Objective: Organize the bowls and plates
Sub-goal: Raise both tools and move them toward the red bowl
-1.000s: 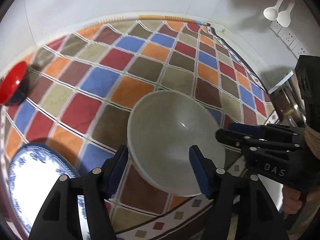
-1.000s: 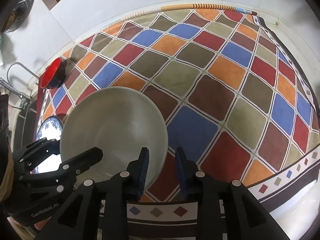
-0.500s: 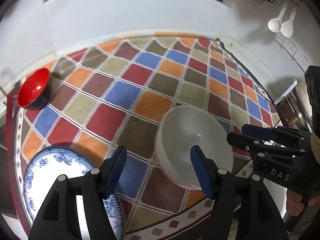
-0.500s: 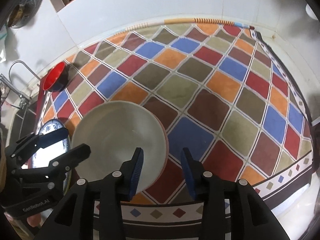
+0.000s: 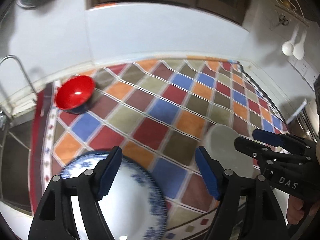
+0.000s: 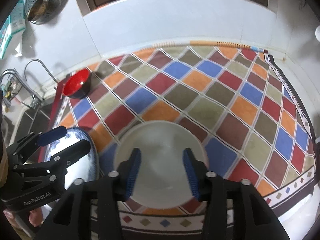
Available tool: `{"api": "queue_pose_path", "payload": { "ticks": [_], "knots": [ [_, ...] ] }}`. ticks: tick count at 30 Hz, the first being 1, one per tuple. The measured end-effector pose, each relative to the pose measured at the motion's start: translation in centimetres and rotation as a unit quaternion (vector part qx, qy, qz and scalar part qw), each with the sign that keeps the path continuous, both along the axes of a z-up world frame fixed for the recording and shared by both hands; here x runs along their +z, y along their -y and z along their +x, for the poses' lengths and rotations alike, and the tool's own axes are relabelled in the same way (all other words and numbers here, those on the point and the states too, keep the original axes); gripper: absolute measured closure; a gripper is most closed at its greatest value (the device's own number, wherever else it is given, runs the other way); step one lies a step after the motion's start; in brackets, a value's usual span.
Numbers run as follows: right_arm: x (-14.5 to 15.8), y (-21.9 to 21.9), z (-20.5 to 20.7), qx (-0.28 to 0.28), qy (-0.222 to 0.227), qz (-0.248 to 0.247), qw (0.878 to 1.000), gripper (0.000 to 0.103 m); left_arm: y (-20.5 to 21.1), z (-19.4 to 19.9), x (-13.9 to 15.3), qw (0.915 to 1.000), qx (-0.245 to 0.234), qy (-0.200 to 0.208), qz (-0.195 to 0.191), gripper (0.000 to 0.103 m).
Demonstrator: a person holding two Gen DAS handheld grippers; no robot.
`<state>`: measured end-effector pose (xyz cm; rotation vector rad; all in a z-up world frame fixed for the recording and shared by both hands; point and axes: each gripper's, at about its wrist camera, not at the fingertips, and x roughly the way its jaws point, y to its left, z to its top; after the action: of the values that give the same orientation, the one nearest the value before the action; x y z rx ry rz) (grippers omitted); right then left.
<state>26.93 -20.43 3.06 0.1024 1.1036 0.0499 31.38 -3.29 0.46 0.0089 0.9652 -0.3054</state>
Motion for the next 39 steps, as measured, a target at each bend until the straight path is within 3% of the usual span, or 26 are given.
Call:
{"api": "queue_pose_path", "payload": {
  "ticks": [13, 21, 39],
  "knots": [
    [2.3, -8.4, 1.7, 0.019, 0.073, 0.001, 0.997, 0.039, -9.3, 0.8, 1.8, 0.9971, 0.062, 0.043, 0.012, 0.02],
    [3.0, -13.1, 3.6, 0.018, 0.11, 0.015, 0.994, 0.038, -14.5, 2.4, 1.9, 0.9935, 0.096, 0.058, 0.02, 0.02],
    [1.3, -19.7, 11.5, 0.0, 0.102, 0.002, 0.995, 0.038, -20.7, 10.3, -0.8, 0.9918, 0.113, 0.054, 0.026, 0.021]
  ]
}}
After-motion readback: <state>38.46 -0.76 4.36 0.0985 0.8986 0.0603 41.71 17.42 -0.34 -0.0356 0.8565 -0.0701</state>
